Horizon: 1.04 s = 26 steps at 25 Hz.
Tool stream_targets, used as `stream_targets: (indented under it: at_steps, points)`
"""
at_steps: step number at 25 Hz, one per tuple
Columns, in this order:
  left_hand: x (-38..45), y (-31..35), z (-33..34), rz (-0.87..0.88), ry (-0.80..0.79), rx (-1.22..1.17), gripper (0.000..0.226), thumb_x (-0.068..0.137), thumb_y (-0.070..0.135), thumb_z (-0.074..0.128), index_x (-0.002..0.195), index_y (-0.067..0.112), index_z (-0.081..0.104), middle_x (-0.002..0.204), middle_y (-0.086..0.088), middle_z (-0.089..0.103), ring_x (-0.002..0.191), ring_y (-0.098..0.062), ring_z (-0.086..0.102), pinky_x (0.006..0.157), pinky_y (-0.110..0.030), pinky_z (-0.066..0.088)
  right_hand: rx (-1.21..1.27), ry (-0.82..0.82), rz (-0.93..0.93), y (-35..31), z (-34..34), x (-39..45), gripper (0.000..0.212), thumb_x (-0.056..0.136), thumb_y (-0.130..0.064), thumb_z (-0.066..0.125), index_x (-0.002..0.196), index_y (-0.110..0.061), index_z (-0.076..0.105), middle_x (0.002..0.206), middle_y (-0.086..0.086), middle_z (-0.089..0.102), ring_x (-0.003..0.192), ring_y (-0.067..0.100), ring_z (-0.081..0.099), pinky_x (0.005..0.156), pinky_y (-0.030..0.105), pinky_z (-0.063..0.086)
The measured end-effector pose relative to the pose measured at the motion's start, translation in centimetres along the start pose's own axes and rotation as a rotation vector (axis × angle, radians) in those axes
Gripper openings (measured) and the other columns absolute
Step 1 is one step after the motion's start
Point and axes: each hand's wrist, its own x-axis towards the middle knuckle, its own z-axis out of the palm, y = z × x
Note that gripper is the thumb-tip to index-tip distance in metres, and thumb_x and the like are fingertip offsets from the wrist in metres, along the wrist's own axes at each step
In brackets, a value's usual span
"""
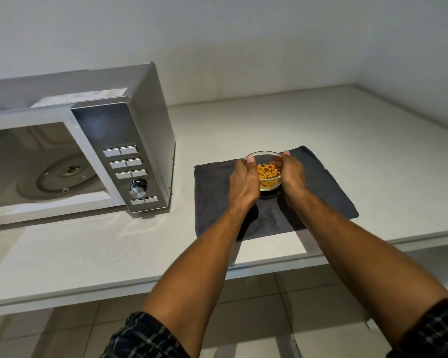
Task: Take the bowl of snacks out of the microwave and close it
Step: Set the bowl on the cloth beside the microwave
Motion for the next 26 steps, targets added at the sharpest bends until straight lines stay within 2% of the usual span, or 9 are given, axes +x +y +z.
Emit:
stream_targets:
  at_steps: [7, 10, 12, 14, 16, 18, 22, 24, 26]
  points:
    - [1.3, -1.3, 1.0, -0.021, -0.003, -0.027, 0.060, 0.104, 0.054, 0.021, 0.136, 0.010, 0.046, 0.130, -0.012, 0.058, 0.116, -0.023, 0.056, 0.091, -0.031, 0.041, -0.035, -0.026, 0.010, 1.0, 0.6, 1.9, 0.052, 0.108, -0.037, 0.030, 0.124, -0.004, 0.066, 0.117, 0.012, 0.073, 0.109, 0.026, 0.067, 0.104, 0.044, 0.049]
    - [1.2, -1.1, 0.9, -0.032, -0.016, -0.017, 0.063, 0.103, 0.056, 0.020, 0.138, 0.009, 0.045, 0.133, -0.012, 0.057, 0.119, -0.022, 0.056, 0.095, -0.034, 0.044, -0.083, -0.029, 0.019, 1.4, 0.3, 2.4, 0.059, 0.107, -0.046, 0.027, 0.122, -0.005, 0.067, 0.116, 0.009, 0.072, 0.105, 0.024, 0.067, 0.096, 0.038, 0.050]
    - [1.0, -0.9, 0.4, 0.018, 0.017, 0.039, 0.067, 0.103, 0.055, 0.020, 0.147, 0.008, 0.039, 0.146, -0.014, 0.050, 0.134, -0.027, 0.048, 0.110, -0.039, 0.040, -0.194, 0.047, -0.038, 1.4, -0.1, 2.0, 0.061, 0.105, -0.052, 0.027, 0.115, -0.009, 0.068, 0.109, 0.004, 0.069, 0.100, 0.022, 0.063, 0.087, 0.035, 0.046]
    - [0.5, -0.5, -0.8, 0.124, 0.102, 0.093, 0.065, 0.104, 0.054, 0.022, 0.149, 0.010, 0.040, 0.149, -0.012, 0.049, 0.138, -0.025, 0.045, 0.111, -0.037, 0.037, -0.262, 0.222, -0.197, 1.3, -0.4, 1.2, 0.049, 0.103, -0.051, 0.034, 0.107, -0.014, 0.066, 0.103, 0.001, 0.065, 0.097, 0.022, 0.060, 0.078, 0.030, 0.041]
    - [-0.2, -0.3, -2.6, 0.250, 0.196, 0.107, 0.058, 0.103, 0.052, 0.022, 0.131, 0.013, 0.055, 0.125, -0.006, 0.065, 0.117, -0.022, 0.059, 0.095, -0.035, 0.049, -0.225, 0.328, -0.433, 0.9, -0.3, -0.3, 0.035, 0.101, -0.045, 0.045, 0.101, -0.016, 0.065, 0.101, 0.001, 0.065, 0.095, 0.020, 0.061, 0.070, 0.013, 0.039]
    - [-1.0, -0.1, -4.5, 0.348, 0.244, 0.118, 0.050, 0.104, 0.047, 0.024, 0.113, 0.015, 0.060, 0.101, 0.003, 0.066, 0.093, -0.015, 0.062, 0.078, -0.034, 0.055, -0.193, 0.289, -0.645, 0.4, 0.5, -2.2, 0.027, 0.099, -0.039, 0.054, 0.091, -0.015, 0.064, 0.090, -0.001, 0.062, 0.083, 0.015, 0.059, 0.065, 0.002, 0.038]
    - [-2.4, -0.9, -9.2, 0.470, 0.283, 0.228, 0.043, 0.105, 0.041, 0.029, 0.098, 0.014, 0.062, 0.085, 0.001, 0.066, 0.077, -0.014, 0.062, 0.066, -0.032, 0.055, -0.223, 0.060, -0.840, 0.4, 4.5, -7.0, 0.030, 0.099, -0.032, 0.058, 0.075, -0.013, 0.062, 0.069, -0.003, 0.060, 0.063, 0.007, 0.052, 0.059, 0.007, 0.038]
    - [-3.2, -1.7, -11.7, 0.519, 0.308, 0.281, 0.042, 0.105, 0.036, 0.032, 0.091, 0.012, 0.063, 0.077, -0.002, 0.065, 0.070, -0.016, 0.061, 0.062, -0.037, 0.054, -0.215, -0.010, -0.872, 1.0, 6.4, -9.0, 0.031, 0.097, -0.025, 0.060, 0.070, -0.011, 0.063, 0.064, 0.000, 0.059, 0.058, 0.012, 0.050, 0.056, 0.011, 0.036]
    - [-4.2, -2.8, -14.5, 0.564, 0.363, 0.333, 0.045, 0.104, 0.034, 0.032, 0.086, 0.010, 0.065, 0.072, -0.003, 0.065, 0.066, -0.017, 0.061, 0.058, -0.038, 0.051, -0.200, -0.081, -0.852, 1.9, 8.6, -10.7, 0.028, 0.096, -0.019, 0.063, 0.072, -0.005, 0.069, 0.065, 0.006, 0.065, 0.059, 0.018, 0.056, 0.054, 0.017, 0.041]
